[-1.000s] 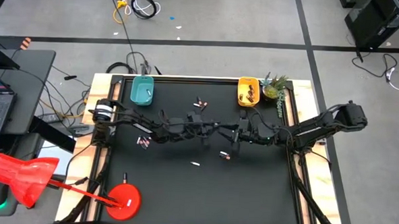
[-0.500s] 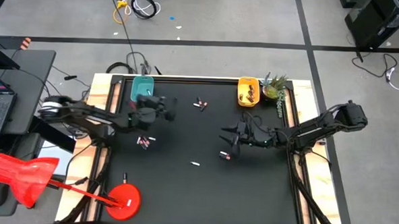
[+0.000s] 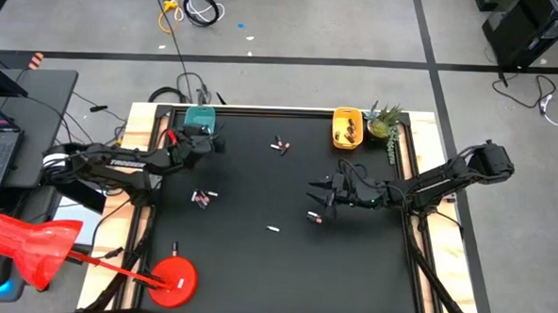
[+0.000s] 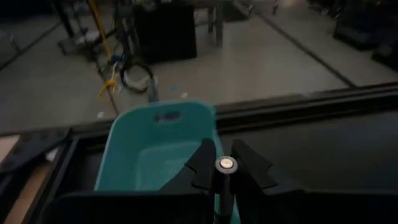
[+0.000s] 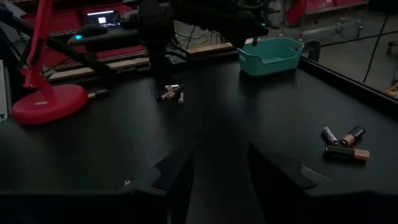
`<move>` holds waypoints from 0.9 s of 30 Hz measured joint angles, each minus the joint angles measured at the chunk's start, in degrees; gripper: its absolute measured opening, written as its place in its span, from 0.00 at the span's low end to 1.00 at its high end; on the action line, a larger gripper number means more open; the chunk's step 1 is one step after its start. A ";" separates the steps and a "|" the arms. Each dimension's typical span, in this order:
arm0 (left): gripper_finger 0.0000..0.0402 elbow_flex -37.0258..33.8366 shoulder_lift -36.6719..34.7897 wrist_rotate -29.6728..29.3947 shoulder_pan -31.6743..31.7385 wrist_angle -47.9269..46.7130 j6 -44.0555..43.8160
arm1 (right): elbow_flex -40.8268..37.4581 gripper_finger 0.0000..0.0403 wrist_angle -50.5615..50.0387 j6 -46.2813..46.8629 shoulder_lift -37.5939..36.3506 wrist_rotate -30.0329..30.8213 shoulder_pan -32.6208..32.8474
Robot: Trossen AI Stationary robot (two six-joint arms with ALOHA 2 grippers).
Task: Sort batteries
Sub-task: Put the silver battery into the blue bin
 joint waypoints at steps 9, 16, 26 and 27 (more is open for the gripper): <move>0.10 0.00 0.00 5.78 5.01 -6.28 -3.37 | -0.02 0.40 -0.09 -0.12 0.00 0.00 1.14; 0.11 0.00 0.00 9.11 5.53 -6.30 -3.28 | -0.02 0.40 -0.48 -0.12 0.02 0.00 1.14; 0.32 0.00 0.02 11.00 5.46 -6.35 2.79 | -0.02 0.39 -1.84 1.73 0.04 1.93 1.22; 0.35 0.00 0.02 11.00 5.45 -6.34 3.61 | -0.02 0.39 -2.89 2.58 0.04 1.74 1.32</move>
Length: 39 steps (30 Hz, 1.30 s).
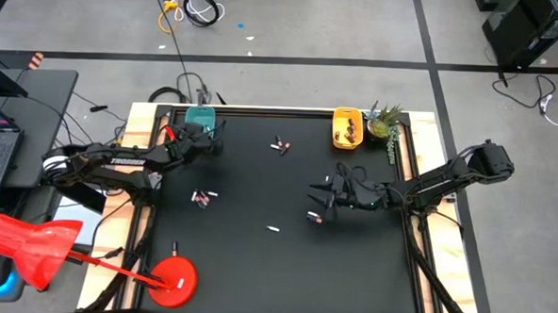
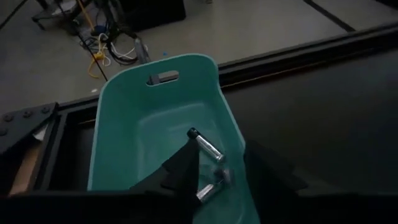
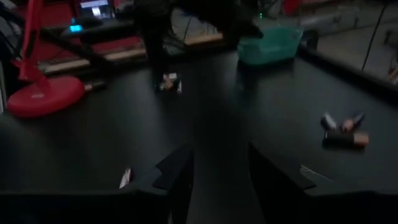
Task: Sort batteries
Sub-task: Put the silver battery into the blue bin, then put the black battery into the yellow bin
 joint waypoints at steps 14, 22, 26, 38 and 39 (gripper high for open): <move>0.43 0.02 -0.15 -10.69 -6.32 13.25 15.55 | -0.05 0.39 -23.24 4.83 0.04 -2.28 11.08; 0.43 0.16 -0.15 -10.80 -13.41 23.74 19.12 | -0.04 0.39 -18.48 2.65 5.38 -0.11 11.88; 0.43 0.97 -0.17 -10.82 -15.93 23.69 20.19 | -0.04 0.39 -13.26 0.83 10.69 -0.48 12.29; 0.43 1.16 -0.17 -10.84 -18.36 24.17 20.21 | 0.03 0.38 -5.47 2.40 19.31 1.91 13.06; 0.43 1.16 -0.17 -10.86 -18.36 24.17 20.17 | 0.05 0.37 -4.87 2.45 19.76 1.97 13.06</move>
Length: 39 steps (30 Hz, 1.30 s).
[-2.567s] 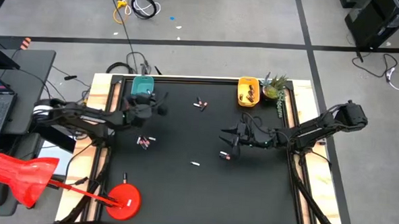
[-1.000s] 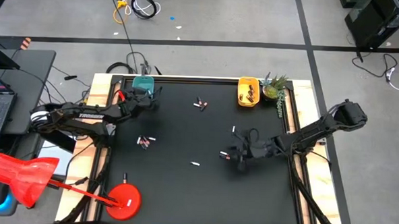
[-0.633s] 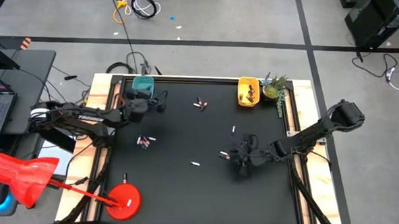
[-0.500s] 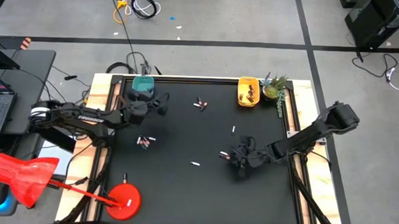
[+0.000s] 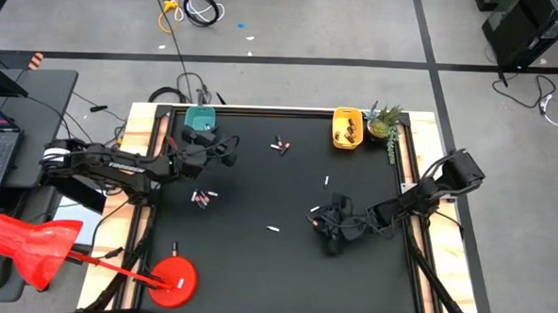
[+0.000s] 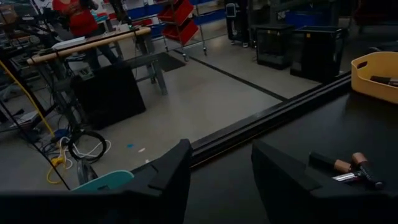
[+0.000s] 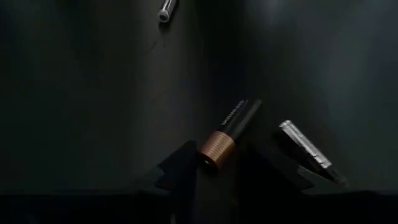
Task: Sort batteries
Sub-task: Put the black battery into the yellow bin
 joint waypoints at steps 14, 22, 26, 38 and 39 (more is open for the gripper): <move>0.43 0.00 -0.01 11.35 -0.02 0.03 -3.16 | 0.14 0.12 -0.48 4.32 0.74 0.37 -1.25; 0.43 0.00 0.09 39.13 -0.34 1.11 -6.44 | 0.04 0.08 0.53 2.43 0.87 0.94 -1.71; 0.43 0.00 0.11 41.66 -2.07 1.36 -7.64 | -0.25 0.08 4.07 -1.79 1.12 1.12 -1.80; 0.43 0.00 0.13 38.20 -4.59 10.63 -7.78 | -0.16 0.08 12.83 -8.75 0.05 4.86 -5.64; 0.43 0.00 0.13 37.42 -4.59 10.81 -8.19 | -0.16 0.08 12.94 -9.33 -0.64 5.65 -6.23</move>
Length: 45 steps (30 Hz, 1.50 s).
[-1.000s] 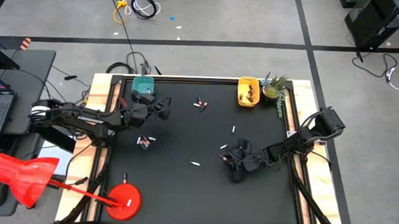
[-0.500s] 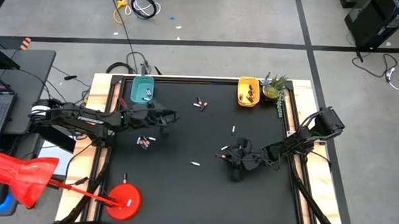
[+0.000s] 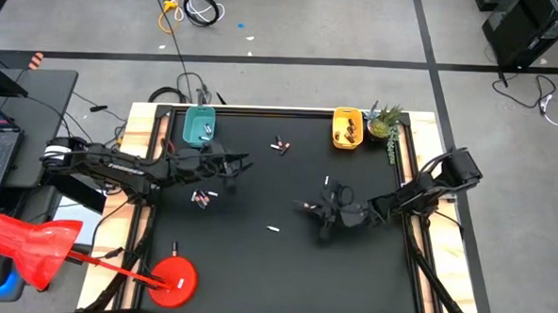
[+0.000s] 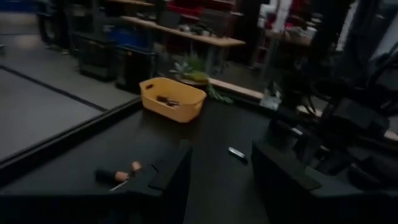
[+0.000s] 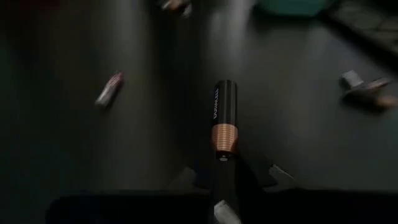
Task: Sort batteries
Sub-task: Put the black battery into the yellow bin, then put the silver battery into the blue bin
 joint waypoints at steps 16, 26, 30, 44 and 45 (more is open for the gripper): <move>0.43 0.00 0.02 -3.50 0.00 -1.16 -0.47 | 0.04 0.08 -29.38 9.74 -24.22 3.67 -23.94; 0.43 -0.02 0.02 -5.03 0.02 -1.59 1.04 | 0.07 0.08 -34.54 10.42 -30.87 1.70 -37.89; 0.43 -0.02 0.02 -5.03 0.02 -1.59 0.99 | 0.07 0.14 -35.12 10.38 -30.86 0.49 -40.32; 0.43 -0.04 0.02 -5.03 0.02 -1.59 0.62 | 0.07 0.36 -35.63 4.37 -30.86 -4.17 -38.51; 0.43 -0.04 0.02 -5.03 0.02 -1.59 0.62 | 0.07 0.35 -34.76 2.14 -30.86 -4.50 -37.38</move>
